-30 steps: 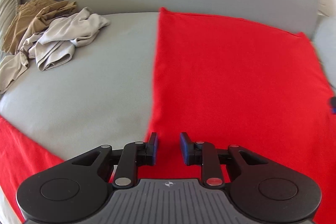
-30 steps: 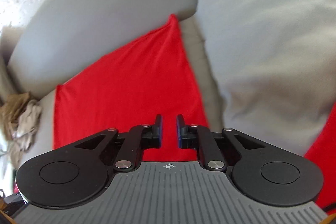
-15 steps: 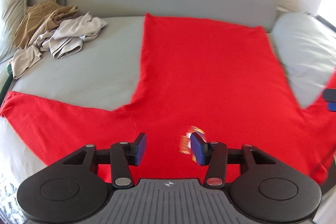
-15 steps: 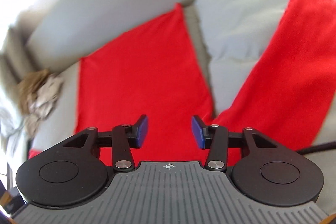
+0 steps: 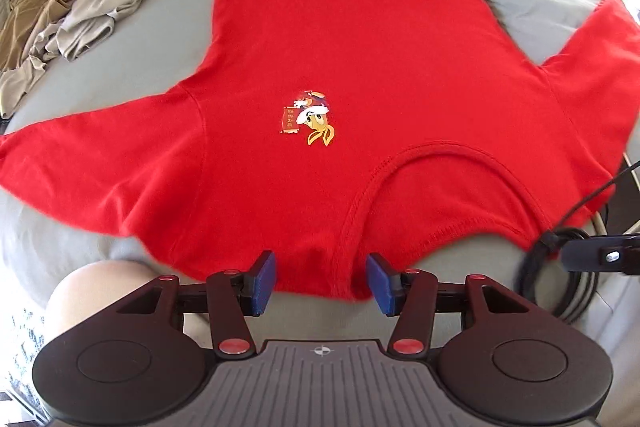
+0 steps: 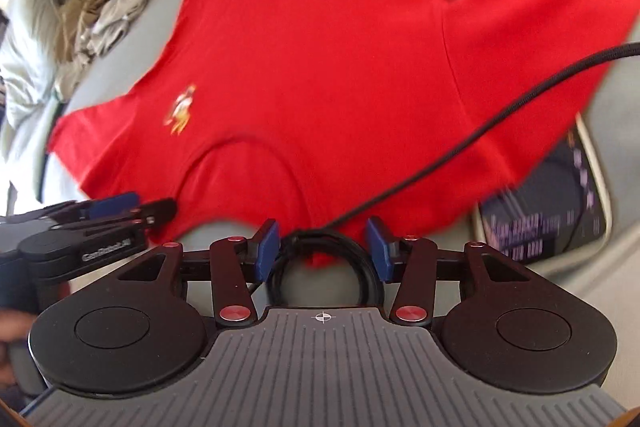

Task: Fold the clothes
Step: 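Open both grippers and release the flattened shirt, then move the right gripper to the red sleeve lying against the cushion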

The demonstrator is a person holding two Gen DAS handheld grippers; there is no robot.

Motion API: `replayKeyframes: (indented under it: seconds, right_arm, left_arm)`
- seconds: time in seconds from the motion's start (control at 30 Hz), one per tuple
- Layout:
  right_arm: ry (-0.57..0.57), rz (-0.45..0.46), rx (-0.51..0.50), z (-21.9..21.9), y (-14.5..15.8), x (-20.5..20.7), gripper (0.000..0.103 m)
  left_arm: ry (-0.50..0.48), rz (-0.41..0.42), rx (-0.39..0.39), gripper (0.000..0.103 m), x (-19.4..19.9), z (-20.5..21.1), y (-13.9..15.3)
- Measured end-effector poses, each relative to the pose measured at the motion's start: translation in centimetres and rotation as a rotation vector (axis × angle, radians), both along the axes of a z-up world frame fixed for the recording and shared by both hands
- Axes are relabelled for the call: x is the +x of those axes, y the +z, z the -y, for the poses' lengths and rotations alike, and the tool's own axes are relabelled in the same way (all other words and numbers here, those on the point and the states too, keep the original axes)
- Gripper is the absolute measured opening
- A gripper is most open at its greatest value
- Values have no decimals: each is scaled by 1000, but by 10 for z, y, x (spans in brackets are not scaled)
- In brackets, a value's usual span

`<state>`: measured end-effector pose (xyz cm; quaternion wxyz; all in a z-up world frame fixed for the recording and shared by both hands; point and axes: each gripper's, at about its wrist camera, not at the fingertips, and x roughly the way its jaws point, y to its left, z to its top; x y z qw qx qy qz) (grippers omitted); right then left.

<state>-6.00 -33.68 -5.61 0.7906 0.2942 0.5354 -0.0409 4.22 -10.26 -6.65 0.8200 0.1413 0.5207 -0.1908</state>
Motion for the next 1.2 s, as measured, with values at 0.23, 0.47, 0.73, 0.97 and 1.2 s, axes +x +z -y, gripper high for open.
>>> replayKeyframes:
  seconds: [0.23, 0.47, 0.73, 0.97, 1.2]
  right_arm:
    - [-222, 348, 170, 52, 67, -80, 80]
    - [-555, 541, 123, 123, 99, -132, 88]
    - [-835, 649, 514, 216, 42, -147, 90]
    - [-976, 901, 863, 238, 5, -138, 92]
    - [-1195, 1157, 984, 255, 5, -141, 97]
  left_arm:
    - [21, 126, -108, 64, -21, 0, 55]
    - [35, 106, -273, 67, -21, 11, 85]
    - [47, 16, -351, 68, -13, 52, 77]
    - [-123, -60, -310, 68, -23, 106, 70]
    - [-240, -145, -352, 66, -37, 122, 60]
